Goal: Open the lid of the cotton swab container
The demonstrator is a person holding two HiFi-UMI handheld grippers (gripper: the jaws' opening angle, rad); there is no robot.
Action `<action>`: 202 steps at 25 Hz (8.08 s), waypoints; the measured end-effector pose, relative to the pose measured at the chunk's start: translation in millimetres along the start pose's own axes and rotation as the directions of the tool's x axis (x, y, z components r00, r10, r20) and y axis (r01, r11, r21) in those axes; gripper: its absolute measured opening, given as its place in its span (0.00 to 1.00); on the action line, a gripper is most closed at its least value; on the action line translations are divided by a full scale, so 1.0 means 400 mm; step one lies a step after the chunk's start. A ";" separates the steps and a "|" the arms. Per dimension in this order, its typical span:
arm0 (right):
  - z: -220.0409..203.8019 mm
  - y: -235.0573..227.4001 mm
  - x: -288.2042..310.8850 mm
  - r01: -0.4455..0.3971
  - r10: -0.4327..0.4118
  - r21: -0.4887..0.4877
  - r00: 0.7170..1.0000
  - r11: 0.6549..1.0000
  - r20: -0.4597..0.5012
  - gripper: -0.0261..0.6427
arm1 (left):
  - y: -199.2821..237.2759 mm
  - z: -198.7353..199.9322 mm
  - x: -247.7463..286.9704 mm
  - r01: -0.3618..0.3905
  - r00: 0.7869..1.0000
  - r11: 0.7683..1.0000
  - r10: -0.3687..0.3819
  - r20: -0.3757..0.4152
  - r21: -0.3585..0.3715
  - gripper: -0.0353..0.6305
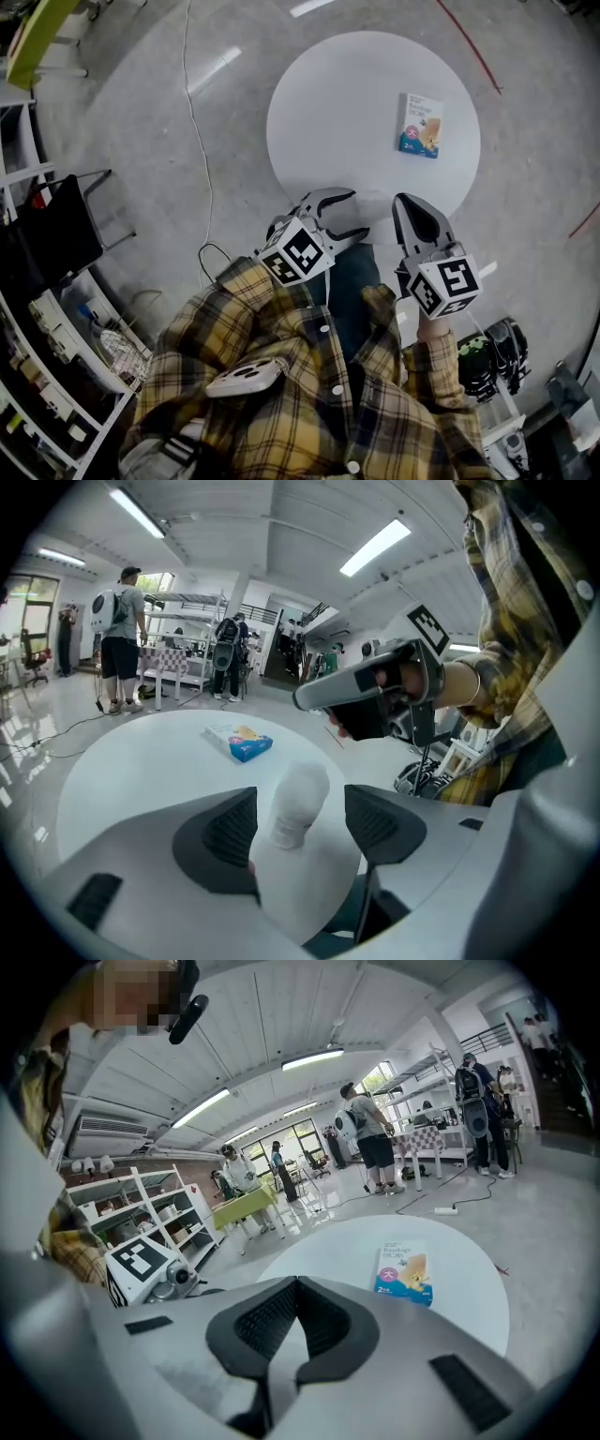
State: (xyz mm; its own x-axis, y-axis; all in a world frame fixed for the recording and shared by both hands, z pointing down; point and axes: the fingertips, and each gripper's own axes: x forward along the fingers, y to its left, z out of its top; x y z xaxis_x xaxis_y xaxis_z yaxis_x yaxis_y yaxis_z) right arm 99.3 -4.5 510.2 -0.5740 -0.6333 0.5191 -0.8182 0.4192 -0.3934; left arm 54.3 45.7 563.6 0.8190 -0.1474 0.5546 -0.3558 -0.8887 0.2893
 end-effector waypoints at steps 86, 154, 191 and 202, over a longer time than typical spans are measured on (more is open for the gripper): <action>0.312 0.058 -0.142 0.043 -0.025 -0.081 0.977 0.996 0.211 0.06 | -0.008 0.259 -0.076 0.127 0.987 0.953 -0.094 -0.128 0.276 0.38; 0.412 0.360 -0.271 -0.619 0.691 -0.521 0.719 0.587 -0.076 0.43 | -0.156 0.482 -0.251 0.222 0.975 0.918 -0.203 -0.091 0.329 0.38; 0.372 0.369 -0.265 -0.699 0.714 -0.448 0.679 0.558 -0.172 0.36 | -0.185 0.452 -0.235 0.274 0.960 0.908 -0.238 -0.146 0.316 0.37; 0.370 0.379 -0.261 -0.742 0.741 -0.416 0.640 0.526 -0.204 0.37 | -0.189 0.444 -0.241 0.291 0.955 0.912 -0.257 -0.149 0.290 0.37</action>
State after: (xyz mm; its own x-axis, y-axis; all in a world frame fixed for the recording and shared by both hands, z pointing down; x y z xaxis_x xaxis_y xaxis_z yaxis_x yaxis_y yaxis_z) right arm 39.8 28.7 284.1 -0.9799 0.0386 0.1956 -0.0172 0.9610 -0.2762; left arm 82.0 50.0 349.7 0.8061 0.1523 0.5719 0.0438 -0.9790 0.1989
